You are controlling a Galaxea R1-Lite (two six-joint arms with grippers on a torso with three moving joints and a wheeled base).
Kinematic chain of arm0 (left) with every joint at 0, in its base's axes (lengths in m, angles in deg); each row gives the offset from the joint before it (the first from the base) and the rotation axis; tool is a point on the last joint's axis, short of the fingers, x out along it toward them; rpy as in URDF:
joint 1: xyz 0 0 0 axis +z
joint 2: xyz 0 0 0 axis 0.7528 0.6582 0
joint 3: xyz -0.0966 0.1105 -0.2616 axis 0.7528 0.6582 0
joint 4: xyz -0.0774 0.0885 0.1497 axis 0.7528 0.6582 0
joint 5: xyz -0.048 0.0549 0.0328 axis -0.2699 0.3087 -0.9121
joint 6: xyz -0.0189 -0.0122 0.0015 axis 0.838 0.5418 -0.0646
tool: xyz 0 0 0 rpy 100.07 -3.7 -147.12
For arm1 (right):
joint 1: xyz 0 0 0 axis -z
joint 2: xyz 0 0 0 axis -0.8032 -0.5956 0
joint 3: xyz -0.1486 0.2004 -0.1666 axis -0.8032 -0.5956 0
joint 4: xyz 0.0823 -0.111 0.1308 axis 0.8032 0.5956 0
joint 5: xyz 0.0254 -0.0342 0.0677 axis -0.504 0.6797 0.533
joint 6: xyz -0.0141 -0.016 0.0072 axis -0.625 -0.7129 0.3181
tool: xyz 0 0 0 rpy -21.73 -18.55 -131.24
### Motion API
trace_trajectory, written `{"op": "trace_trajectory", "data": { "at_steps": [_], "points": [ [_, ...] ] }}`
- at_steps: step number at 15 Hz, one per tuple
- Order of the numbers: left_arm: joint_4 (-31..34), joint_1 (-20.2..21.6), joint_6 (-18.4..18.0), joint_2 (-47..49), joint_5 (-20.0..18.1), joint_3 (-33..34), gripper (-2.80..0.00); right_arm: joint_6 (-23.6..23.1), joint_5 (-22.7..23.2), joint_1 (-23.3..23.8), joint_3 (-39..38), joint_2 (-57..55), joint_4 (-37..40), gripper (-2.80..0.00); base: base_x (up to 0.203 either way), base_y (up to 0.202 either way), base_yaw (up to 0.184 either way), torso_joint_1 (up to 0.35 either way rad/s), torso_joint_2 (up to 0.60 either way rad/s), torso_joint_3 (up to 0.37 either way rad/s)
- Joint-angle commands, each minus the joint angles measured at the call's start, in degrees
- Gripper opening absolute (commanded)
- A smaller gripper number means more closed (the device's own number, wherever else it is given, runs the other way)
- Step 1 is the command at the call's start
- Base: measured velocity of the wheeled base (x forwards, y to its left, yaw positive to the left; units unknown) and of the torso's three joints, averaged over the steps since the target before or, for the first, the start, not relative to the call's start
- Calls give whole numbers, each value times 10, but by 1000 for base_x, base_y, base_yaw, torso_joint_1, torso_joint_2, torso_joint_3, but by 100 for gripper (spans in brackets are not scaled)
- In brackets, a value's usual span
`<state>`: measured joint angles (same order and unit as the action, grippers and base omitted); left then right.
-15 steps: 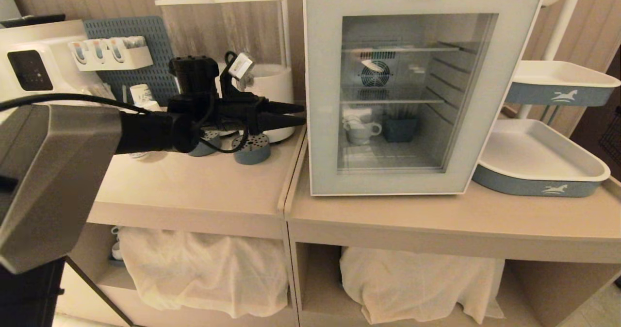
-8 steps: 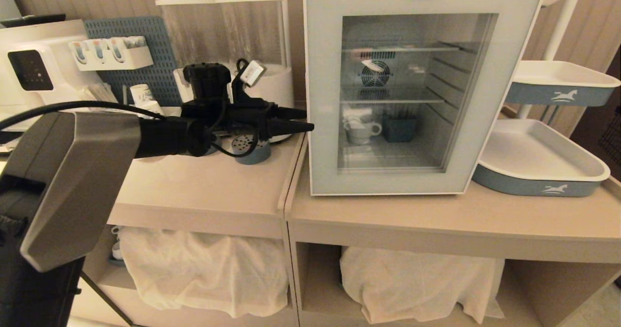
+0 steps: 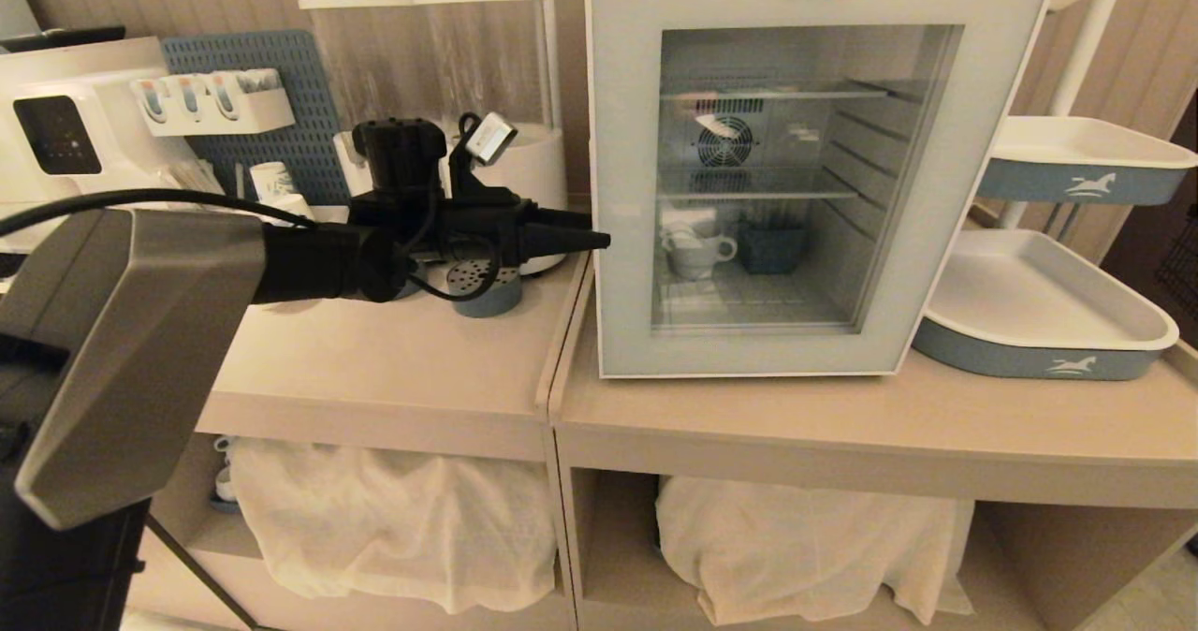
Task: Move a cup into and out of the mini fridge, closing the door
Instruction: Open the freezer door
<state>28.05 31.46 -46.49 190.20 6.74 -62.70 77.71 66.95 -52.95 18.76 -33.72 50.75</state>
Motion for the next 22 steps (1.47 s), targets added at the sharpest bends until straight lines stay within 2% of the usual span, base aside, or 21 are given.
{"op": "trace_trajectory", "data": {
  "at_steps": [1,8,14,15,17,20,22],
  "points": [
    [-3,-7,1,-23,-9,15,0,0,0,0,0,-1,1,-280,0,0,0,0,0,0],
    [-4,-44,0,-89,-2,86,0,1,0,0,0,-1,1,-280,0,0,0,0,0,0],
    [-5,-96,1,-163,1,166,0,2,0,0,0,-1,0,-280,0,0,0,0,0,0],
    [-5,-105,1,-171,9,176,0,2,0,0,0,-1,0,-280,0,0,0,0,0,0],
    [-5,-149,0,-207,48,214,0,3,0,0,0,-1,0,-280,0,0,0,0,0,0],
    [-3,-230,9,-233,104,238,0,4,0,0,0,-1,0,-280,0,0,0,0,0,0],
    [-4,-297,31,-245,153,246,0,8,0,0,0,-1,-1,-280,0,0,0,0,0,0]
  ]
}}
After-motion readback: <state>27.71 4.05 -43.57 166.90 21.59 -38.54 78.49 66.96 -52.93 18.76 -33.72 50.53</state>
